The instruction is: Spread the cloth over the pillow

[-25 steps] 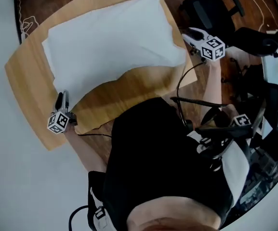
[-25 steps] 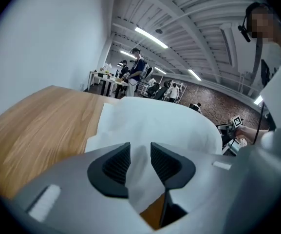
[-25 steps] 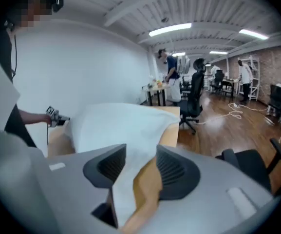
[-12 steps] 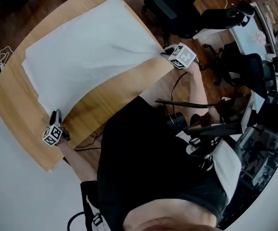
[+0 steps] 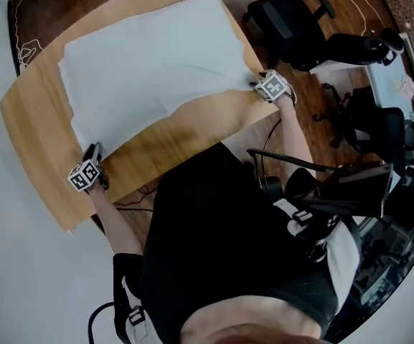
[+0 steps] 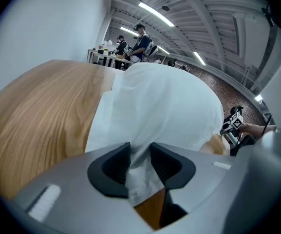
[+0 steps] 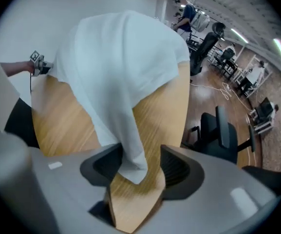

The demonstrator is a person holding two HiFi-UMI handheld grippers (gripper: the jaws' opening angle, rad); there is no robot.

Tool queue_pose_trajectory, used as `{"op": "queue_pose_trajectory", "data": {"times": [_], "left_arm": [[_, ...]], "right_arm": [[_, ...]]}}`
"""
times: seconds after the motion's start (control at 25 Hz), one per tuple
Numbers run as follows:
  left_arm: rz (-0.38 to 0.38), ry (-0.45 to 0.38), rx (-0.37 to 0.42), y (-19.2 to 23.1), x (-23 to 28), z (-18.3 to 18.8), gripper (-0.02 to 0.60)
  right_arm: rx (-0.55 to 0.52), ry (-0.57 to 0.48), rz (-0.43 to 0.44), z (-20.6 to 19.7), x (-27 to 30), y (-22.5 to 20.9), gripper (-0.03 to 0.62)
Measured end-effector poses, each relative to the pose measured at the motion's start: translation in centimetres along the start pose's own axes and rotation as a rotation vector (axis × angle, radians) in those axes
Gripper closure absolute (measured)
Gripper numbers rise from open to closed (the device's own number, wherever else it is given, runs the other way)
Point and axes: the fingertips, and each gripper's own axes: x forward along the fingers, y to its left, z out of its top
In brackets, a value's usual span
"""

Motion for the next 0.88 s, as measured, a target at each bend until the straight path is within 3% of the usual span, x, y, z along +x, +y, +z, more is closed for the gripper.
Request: {"op": "queue_pose_trajectory", "data": {"times": [0.12, 0.28, 0.52, 0.64, 0.72, 0.8, 0.88], "left_arm": [[0.031, 0.020, 0.014, 0.7, -0.1, 0.5, 0.446], [0.031, 0.005, 0.015, 1.2, -1.4, 1.1, 0.446], [-0.064, -0.216, -0.097, 1.7, -5.5, 3.1, 0.449], [-0.145, -0.298, -0.141, 0.9, -6.6, 4.2, 0.474], [-0.167, -0.294, -0.121, 0.2, -5.6, 4.3, 0.480], [-0.149, -0.230, -0.088, 0.0, -3.6, 3.4, 0.480], [-0.113, -0.166, -0.076, 0.3, -2.0, 2.4, 0.480]], "right_arm": [[0.072, -0.062, 0.071, 0.4, -0.2, 0.5, 0.301], [0.106, -0.108, 0.069, 1.3, -0.4, 0.1, 0.286], [0.330, -0.280, 0.001, 1.0, -5.6, -2.5, 0.287], [0.355, -0.439, 0.025, 5.1, -10.3, -2.3, 0.287], [0.361, -0.532, 0.049, 8.4, -12.7, -3.0, 0.288], [0.250, -0.520, 0.011, 11.3, -12.7, -4.2, 0.326], [-0.049, -0.388, -0.062, 14.0, -9.9, -4.8, 0.334]]}}
